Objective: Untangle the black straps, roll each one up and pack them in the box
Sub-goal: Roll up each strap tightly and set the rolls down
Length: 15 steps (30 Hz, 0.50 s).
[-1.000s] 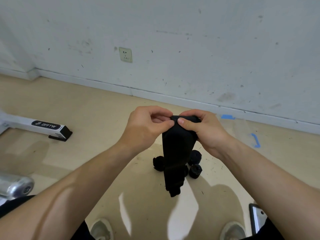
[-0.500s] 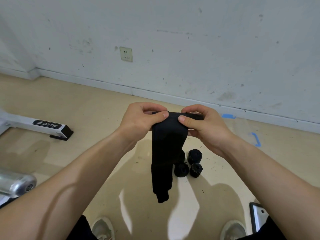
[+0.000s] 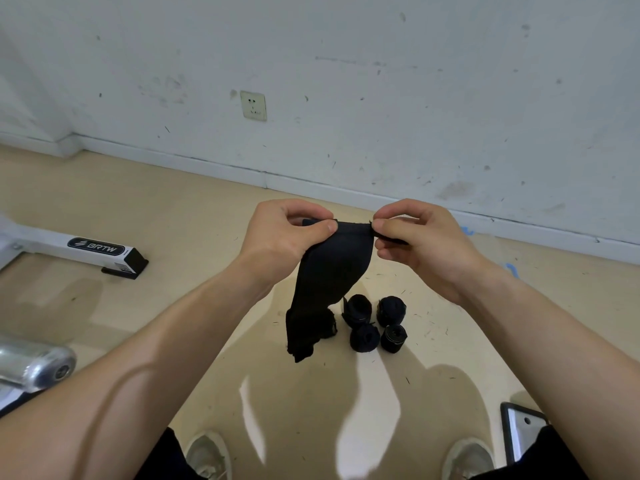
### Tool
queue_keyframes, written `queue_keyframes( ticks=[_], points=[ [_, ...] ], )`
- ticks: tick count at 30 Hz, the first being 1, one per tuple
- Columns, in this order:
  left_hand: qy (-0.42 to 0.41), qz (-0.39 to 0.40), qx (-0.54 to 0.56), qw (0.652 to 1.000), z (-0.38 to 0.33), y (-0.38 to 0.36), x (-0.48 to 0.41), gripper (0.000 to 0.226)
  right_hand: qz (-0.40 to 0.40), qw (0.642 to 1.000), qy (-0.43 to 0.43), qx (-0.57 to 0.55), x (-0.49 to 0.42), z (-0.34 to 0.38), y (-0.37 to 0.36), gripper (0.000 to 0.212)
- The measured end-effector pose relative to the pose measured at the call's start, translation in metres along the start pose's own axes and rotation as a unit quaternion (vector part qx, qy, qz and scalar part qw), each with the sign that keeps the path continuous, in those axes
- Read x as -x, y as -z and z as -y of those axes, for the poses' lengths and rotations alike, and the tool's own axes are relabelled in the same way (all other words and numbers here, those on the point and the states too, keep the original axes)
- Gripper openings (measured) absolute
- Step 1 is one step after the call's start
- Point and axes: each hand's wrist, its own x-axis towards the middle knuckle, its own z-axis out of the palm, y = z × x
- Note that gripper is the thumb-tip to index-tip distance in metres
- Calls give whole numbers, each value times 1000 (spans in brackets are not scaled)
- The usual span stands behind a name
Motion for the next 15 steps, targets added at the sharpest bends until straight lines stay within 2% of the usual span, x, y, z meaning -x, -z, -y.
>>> queue_keyframes(
  ticks=[3, 7, 12, 15],
  points=[
    [-8, 1, 4, 1000, 0, -1, 1, 10, 15, 1000, -5, -15, -1, -1, -1, 9],
    [-18, 10, 12, 1000, -1, 0, 4, 9, 36, 996, -39, -77, -4, -3, 2, 23],
    [-17, 27, 22, 999, -1, 1, 5, 9, 56, 998, -6, -7, -5, -10, 1, 8],
    [-12, 45, 29, 999, -1, -1, 8, 9, 50, 999, 9, 4, -6, -12, 1, 8]
  ],
)
